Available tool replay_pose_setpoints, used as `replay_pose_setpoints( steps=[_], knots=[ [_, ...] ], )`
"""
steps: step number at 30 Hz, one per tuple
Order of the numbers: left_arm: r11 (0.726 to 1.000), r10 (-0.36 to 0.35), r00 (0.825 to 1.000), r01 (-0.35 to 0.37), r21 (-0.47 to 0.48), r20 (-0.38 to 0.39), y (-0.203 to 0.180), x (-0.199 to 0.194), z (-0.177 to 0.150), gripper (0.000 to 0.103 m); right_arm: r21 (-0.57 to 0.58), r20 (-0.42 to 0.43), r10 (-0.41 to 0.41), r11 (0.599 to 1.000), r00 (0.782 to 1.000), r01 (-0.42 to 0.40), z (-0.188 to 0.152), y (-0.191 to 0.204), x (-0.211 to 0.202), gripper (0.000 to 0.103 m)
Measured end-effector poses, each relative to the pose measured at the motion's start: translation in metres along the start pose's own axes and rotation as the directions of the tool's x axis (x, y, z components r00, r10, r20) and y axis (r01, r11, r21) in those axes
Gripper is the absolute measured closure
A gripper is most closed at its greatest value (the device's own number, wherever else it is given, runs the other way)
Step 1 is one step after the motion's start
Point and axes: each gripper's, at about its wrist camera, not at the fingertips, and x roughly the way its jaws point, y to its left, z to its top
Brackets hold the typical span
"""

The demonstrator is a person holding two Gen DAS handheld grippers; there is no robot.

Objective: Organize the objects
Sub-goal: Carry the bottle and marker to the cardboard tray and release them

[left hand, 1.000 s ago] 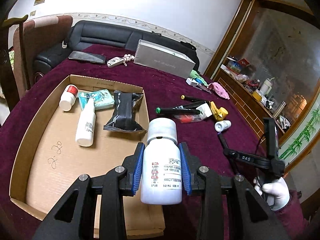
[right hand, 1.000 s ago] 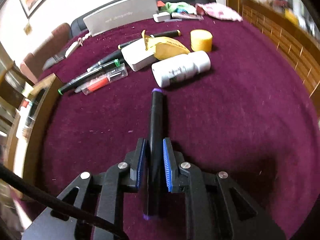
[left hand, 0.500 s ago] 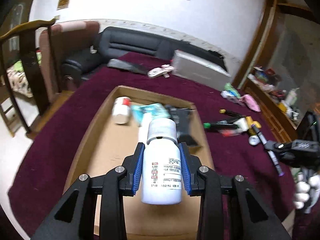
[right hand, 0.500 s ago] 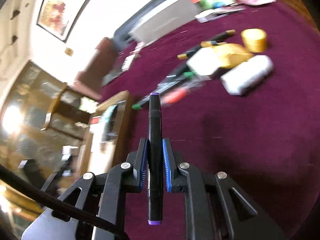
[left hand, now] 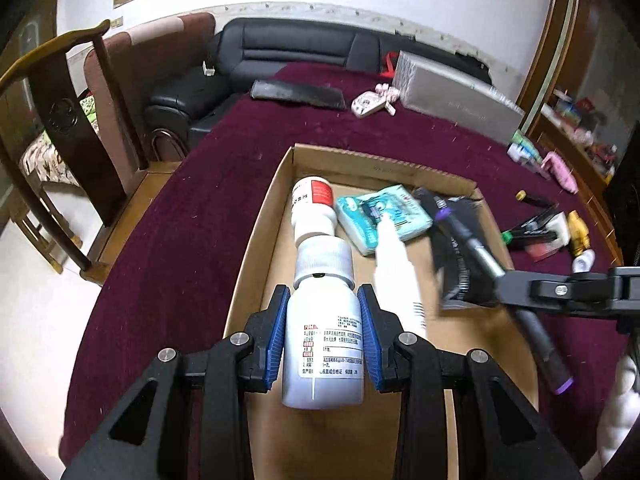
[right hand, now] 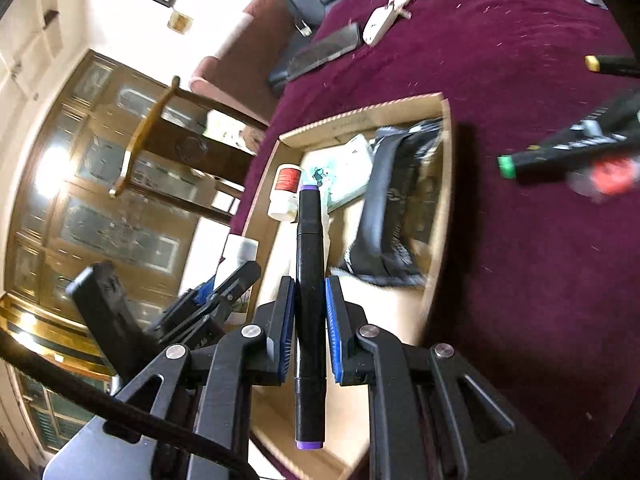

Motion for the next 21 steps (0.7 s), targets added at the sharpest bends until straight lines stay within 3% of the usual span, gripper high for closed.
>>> replay_pose_setpoints(
  steps=[4, 11, 17, 20, 21],
  knots=[
    [1.0, -0.02, 0.999, 0.019, -0.012, -0.048, 0.005, 0.012, -0.002, 0.073, 0.014, -0.017, -0.062, 0.998, 0.998, 0.062, 0.013, -0.003, 0.028, 0.09],
    [0.997, -0.07, 0.997, 0.069, -0.026, -0.015, 0.008, 0.004, -0.002, 0.072, 0.011, -0.029, -0.134, 0.991, 0.991, 0.134, 0.008, -0.007, 0.046, 0.089],
    [0.976, -0.162, 0.985, 0.168, -0.137, 0.055, 0.024, -0.017, -0.005, 0.069, -0.061, 0.022, -0.153, 0.986, 0.988, 0.154, 0.0, 0.006, 0.028, 0.088],
    [0.963, -0.189, 0.974, 0.209, -0.169, 0.126, 0.026, -0.041, -0.01, 0.066, -0.108, 0.093, -0.142, 0.983, 0.986, 0.151, -0.005, 0.013, 0.0, 0.081],
    [0.957, -0.202, 0.968, 0.227, -0.178, 0.15, 0.025, -0.05, -0.012, 0.061, -0.12, 0.125, -0.141, 0.98, 0.982, 0.156, -0.008, 0.012, -0.013, 0.08]
  ],
)
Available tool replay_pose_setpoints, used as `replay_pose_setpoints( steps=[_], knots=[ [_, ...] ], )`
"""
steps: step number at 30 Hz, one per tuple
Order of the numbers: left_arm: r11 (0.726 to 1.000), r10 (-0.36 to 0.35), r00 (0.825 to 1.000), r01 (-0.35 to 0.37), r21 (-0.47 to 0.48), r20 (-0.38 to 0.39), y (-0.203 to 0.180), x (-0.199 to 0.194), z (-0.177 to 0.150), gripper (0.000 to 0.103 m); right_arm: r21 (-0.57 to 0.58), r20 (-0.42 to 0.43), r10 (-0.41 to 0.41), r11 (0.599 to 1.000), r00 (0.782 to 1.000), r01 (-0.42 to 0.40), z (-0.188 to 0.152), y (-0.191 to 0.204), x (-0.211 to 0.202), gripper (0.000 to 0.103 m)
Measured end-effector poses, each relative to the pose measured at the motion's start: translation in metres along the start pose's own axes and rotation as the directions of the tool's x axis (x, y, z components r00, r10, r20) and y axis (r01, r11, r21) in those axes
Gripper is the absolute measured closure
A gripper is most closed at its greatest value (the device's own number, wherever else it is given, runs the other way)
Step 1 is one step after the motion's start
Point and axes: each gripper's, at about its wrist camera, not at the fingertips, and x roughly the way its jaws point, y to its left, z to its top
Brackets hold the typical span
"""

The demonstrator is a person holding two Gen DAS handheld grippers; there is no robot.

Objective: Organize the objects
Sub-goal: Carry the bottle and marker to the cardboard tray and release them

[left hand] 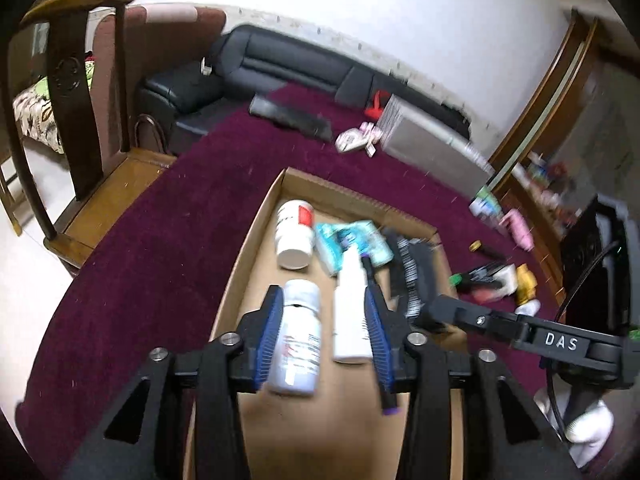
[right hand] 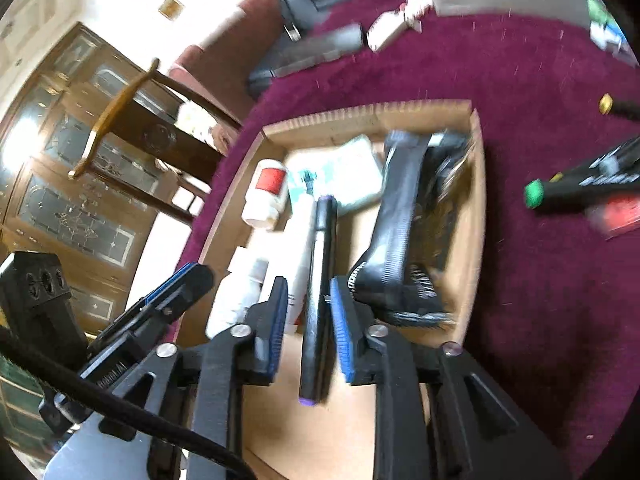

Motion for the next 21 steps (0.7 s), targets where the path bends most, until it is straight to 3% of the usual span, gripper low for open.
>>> replay_pose_setpoints(
  steps=[5, 9, 15, 19, 21],
  knots=[
    [0.997, -0.078, 0.997, 0.077, 0.032, 0.028, -0.035, -0.017, -0.008, 0.055, 0.02, 0.165, -0.116, 0.993, 0.979, 0.114, -0.009, -0.038, -0.066, 0.068],
    [0.988, -0.124, 0.992, 0.126, 0.088, -0.023, -0.075, -0.01, -0.015, 0.055, 0.125, 0.249, -0.234, 0.97, 0.94, 0.208, -0.027, -0.098, -0.118, 0.063],
    [0.963, -0.196, 0.973, 0.214, 0.164, -0.12, -0.143, 0.011, -0.042, 0.055, 0.313, 0.272, -0.384, 0.902, 0.882, 0.296, -0.045, -0.192, -0.176, 0.062],
    [0.957, -0.201, 0.962, 0.233, 0.171, -0.186, -0.176, 0.033, -0.058, 0.055, 0.388, 0.28, -0.424, 0.87, 0.861, 0.303, -0.038, -0.232, -0.189, 0.062],
    [0.956, -0.194, 0.96, 0.231, 0.18, -0.202, -0.189, 0.042, -0.064, 0.055, 0.402, 0.268, -0.432, 0.863, 0.861, 0.307, -0.028, -0.249, -0.187, 0.062]
  ],
)
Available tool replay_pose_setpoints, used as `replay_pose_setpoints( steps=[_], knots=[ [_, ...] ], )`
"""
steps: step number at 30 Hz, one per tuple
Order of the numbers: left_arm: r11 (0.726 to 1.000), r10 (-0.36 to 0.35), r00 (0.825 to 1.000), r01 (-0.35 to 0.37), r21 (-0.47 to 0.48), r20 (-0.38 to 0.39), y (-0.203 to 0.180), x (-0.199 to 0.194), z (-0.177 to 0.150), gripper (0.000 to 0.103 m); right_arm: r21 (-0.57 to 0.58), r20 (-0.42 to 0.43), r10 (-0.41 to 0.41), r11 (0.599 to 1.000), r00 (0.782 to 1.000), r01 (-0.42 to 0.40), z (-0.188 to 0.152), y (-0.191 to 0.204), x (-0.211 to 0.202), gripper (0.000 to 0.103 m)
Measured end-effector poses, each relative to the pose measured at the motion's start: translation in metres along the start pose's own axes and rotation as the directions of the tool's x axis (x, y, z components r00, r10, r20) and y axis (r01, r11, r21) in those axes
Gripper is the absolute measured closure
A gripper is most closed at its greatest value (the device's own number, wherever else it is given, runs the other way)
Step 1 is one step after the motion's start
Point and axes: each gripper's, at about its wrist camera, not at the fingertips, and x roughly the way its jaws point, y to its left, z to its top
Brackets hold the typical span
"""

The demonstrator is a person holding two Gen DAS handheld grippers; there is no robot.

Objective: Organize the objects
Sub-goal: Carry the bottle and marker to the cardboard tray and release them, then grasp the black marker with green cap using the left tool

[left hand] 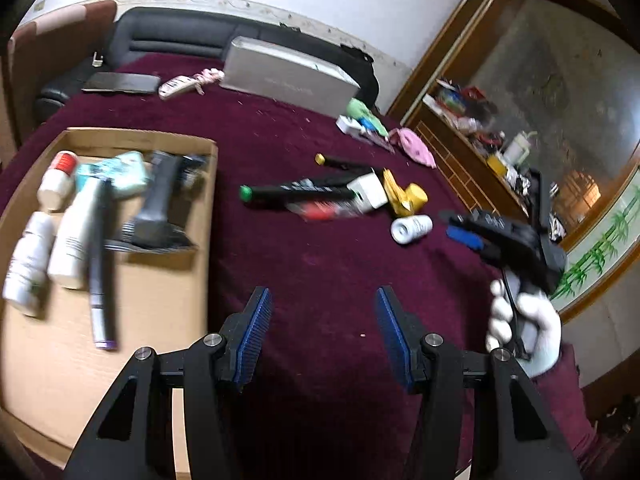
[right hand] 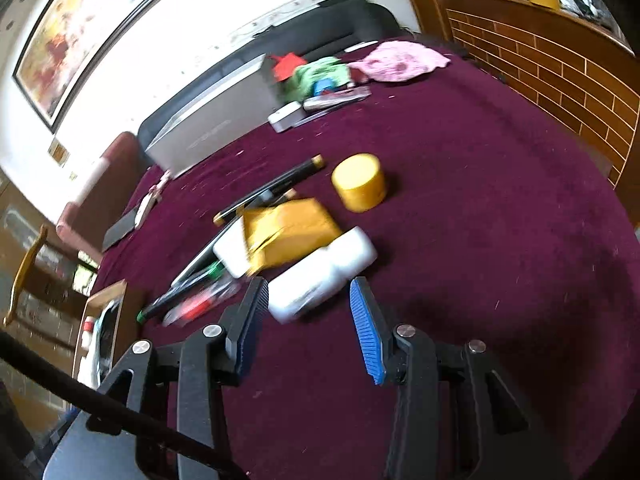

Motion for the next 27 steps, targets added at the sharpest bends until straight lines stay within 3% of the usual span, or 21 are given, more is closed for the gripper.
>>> replay_pose_setpoints(
  steps=[7, 12, 14, 17, 20, 24, 26, 27],
  knots=[
    [0.998, 0.059, 0.998, -0.059, 0.038, -0.004, -0.011, 0.008, 0.001, 0.055, 0.047, -0.022, -0.007, 0.999, 1.0, 0.008, 0.023, -0.012, 0.045, 0.062],
    [0.99, 0.115, 0.993, -0.112, 0.089, -0.027, -0.007, 0.019, 0.012, 0.055, -0.083, -0.064, 0.076, 0.993, 0.995, -0.081, 0.002, 0.004, 0.052, 0.056],
    [0.985, 0.136, 0.99, -0.13, 0.118, -0.047, -0.009, 0.03, 0.016, 0.055, -0.08, -0.071, 0.103, 0.991, 0.992, -0.109, -0.007, 0.002, 0.052, 0.049],
    [0.974, 0.167, 0.984, -0.155, 0.163, -0.062, -0.015, 0.047, 0.028, 0.055, -0.056, -0.048, 0.11, 0.992, 0.993, -0.112, -0.008, -0.003, 0.045, 0.049],
    [0.937, 0.231, 0.972, -0.214, 0.277, -0.031, -0.029, 0.067, 0.049, 0.055, -0.018, -0.007, 0.13, 0.991, 0.991, -0.13, -0.004, -0.011, 0.035, 0.049],
    [0.83, 0.321, 0.947, -0.281, 0.483, 0.0, -0.042, 0.112, 0.076, 0.055, -0.016, 0.038, 0.123, 0.992, 0.992, -0.122, -0.002, -0.01, 0.026, 0.049],
    [0.809, 0.358, 0.933, -0.287, 0.514, -0.042, -0.036, 0.139, 0.083, 0.055, -0.024, 0.048, 0.109, 0.994, 0.993, -0.108, -0.001, -0.01, 0.026, 0.049],
    [0.817, 0.366, 0.927, -0.275, 0.507, -0.087, -0.03, 0.153, 0.085, 0.055, -0.031, 0.053, 0.092, 0.995, 0.994, -0.091, -0.002, -0.009, 0.026, 0.049]
  ],
)
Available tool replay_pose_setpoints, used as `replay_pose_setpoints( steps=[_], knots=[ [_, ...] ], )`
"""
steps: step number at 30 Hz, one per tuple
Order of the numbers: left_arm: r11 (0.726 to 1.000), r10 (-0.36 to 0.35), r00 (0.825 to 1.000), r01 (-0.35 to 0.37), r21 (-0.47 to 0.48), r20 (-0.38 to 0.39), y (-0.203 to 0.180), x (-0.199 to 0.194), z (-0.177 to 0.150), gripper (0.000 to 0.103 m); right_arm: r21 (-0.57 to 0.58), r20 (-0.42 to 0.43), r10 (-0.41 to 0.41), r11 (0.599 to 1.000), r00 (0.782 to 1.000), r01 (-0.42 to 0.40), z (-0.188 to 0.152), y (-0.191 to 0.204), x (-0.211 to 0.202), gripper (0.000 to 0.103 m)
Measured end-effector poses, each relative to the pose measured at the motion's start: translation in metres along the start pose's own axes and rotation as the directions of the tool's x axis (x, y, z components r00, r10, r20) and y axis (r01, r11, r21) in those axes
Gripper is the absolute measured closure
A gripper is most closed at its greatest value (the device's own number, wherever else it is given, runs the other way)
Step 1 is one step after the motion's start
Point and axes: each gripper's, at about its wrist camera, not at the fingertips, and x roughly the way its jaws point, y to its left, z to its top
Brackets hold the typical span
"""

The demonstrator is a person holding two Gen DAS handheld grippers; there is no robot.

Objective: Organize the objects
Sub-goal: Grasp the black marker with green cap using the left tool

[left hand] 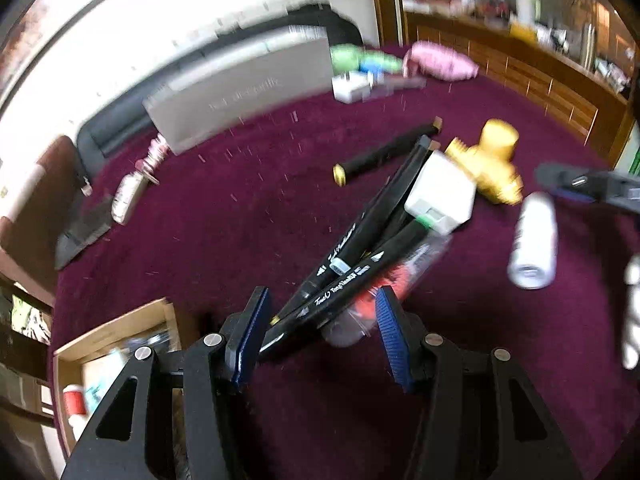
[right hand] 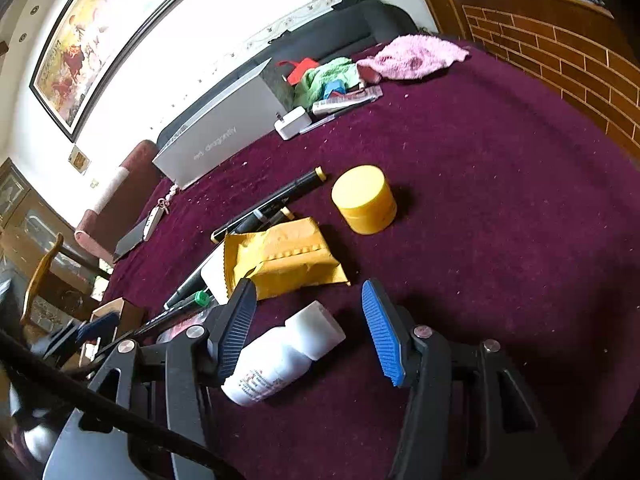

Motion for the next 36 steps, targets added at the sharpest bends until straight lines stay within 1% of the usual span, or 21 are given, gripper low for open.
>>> replay_pose_setpoints(
  steps=[1, 2, 3, 5, 6, 8, 10, 11, 12, 14, 15, 18, 19, 21, 22, 24, 26, 27, 30, 32, 36],
  knots=[
    [0.999, -0.024, 1.0, 0.023, -0.022, -0.019, 0.002, 0.007, 0.0, 0.055, -0.002, 0.003, -0.008, 1.0, 1.0, 0.008, 0.0, 0.0, 0.001, 0.049],
    [0.996, -0.064, 0.998, 0.064, -0.061, -0.004, 0.006, 0.006, 0.0, 0.056, -0.003, 0.004, -0.013, 1.0, 1.0, 0.013, 0.0, -0.001, 0.001, 0.049],
    [0.984, -0.151, 0.988, 0.146, -0.106, -0.04, 0.01, 0.007, -0.001, 0.056, -0.001, 0.002, -0.017, 1.0, 1.0, 0.017, 0.0, -0.001, 0.002, 0.049],
    [0.948, -0.289, 0.955, 0.278, -0.153, -0.059, 0.007, 0.0, -0.007, 0.056, 0.008, -0.002, -0.014, 1.0, 1.0, 0.014, 0.002, -0.004, 0.003, 0.049],
    [0.946, -0.306, 0.95, 0.295, -0.135, -0.064, 0.001, -0.005, -0.011, 0.056, 0.018, -0.004, -0.004, 1.0, 1.0, 0.004, 0.002, -0.006, 0.003, 0.049],
    [0.956, -0.281, 0.958, 0.274, -0.103, -0.062, -0.009, -0.014, -0.018, 0.056, 0.032, -0.005, 0.01, 0.999, 1.0, -0.01, 0.004, -0.009, 0.003, 0.049],
    [0.955, -0.279, 0.959, 0.273, -0.118, -0.045, -0.009, -0.016, -0.021, 0.056, 0.044, -0.007, 0.017, 0.999, 1.0, -0.016, 0.005, -0.01, 0.003, 0.049],
    [0.961, -0.256, 0.966, 0.25, -0.122, -0.042, -0.009, -0.014, -0.021, 0.056, 0.051, -0.009, 0.021, 0.998, 1.0, -0.021, 0.005, -0.011, 0.003, 0.049],
    [0.966, -0.234, 0.971, 0.226, -0.127, -0.049, -0.009, -0.009, -0.02, 0.056, 0.058, -0.011, 0.026, 0.998, 1.0, -0.025, 0.005, -0.013, 0.003, 0.049],
    [0.963, -0.235, 0.969, 0.221, -0.152, -0.078, -0.009, 0.002, -0.024, 0.056, 0.065, -0.015, 0.022, 0.998, 1.0, -0.021, 0.005, -0.014, 0.004, 0.049],
    [0.965, -0.226, 0.973, 0.216, -0.146, -0.057, -0.009, -0.001, -0.024, 0.056, 0.068, -0.014, 0.023, 0.997, 1.0, -0.022, 0.005, -0.015, 0.003, 0.049],
    [0.97, -0.204, 0.978, 0.195, -0.148, -0.048, -0.016, -0.002, -0.027, 0.056, 0.062, -0.012, 0.02, 0.998, 1.0, -0.019, 0.005, -0.012, 0.003, 0.049],
    [0.973, -0.185, 0.982, 0.177, -0.151, -0.041, -0.019, -0.002, -0.027, 0.056, 0.058, -0.015, 0.018, 0.998, 1.0, -0.017, 0.005, -0.011, 0.004, 0.049],
    [0.984, -0.116, 0.993, 0.115, -0.134, -0.001, -0.03, -0.003, -0.032, 0.056, 0.051, -0.022, 0.013, 0.999, 1.0, -0.012, 0.004, -0.01, 0.006, 0.049],
    [0.988, -0.089, 0.996, 0.092, -0.128, 0.028, -0.034, -0.004, -0.036, 0.053, 0.05, -0.023, 0.01, 0.999, 1.0, -0.009, 0.004, -0.01, 0.006, 0.049],
    [0.981, -0.073, 0.995, 0.084, -0.172, 0.073, -0.034, -0.004, -0.04, 0.051, 0.053, -0.024, 0.004, 0.999, 1.0, -0.002, 0.004, -0.011, 0.007, 0.049],
    [0.981, -0.047, 0.996, 0.059, -0.184, 0.07, -0.035, -0.006, -0.041, 0.051, 0.059, -0.027, -0.002, 0.998, 1.0, 0.003, 0.004, -0.013, 0.008, 0.049],
    [0.982, -0.041, 0.997, 0.052, -0.182, 0.066, -0.035, -0.007, -0.042, 0.055, 0.063, -0.028, -0.005, 0.998, 1.0, 0.007, 0.003, -0.014, 0.008, 0.049],
    [0.982, -0.083, 0.996, 0.086, -0.168, 0.024, -0.032, -0.016, -0.047, 0.091, 0.074, -0.031, -0.006, 0.997, 1.0, 0.008, 0.003, -0.017, 0.008, 0.049],
    [0.979, -0.1, 0.995, 0.097, -0.18, -0.007, -0.025, -0.027, -0.059, 0.091, 0.079, -0.029, -0.007, 0.997, 1.0, 0.009, 0.004, -0.018, 0.008, 0.049],
    [0.97, -0.115, 0.993, 0.107, -0.218, -0.027, -0.021, -0.037, -0.077, 0.091, 0.088, -0.028, -0.001, 0.996, 1.0, 0.003, 0.004, -0.019, 0.007, 0.049]
  ],
)
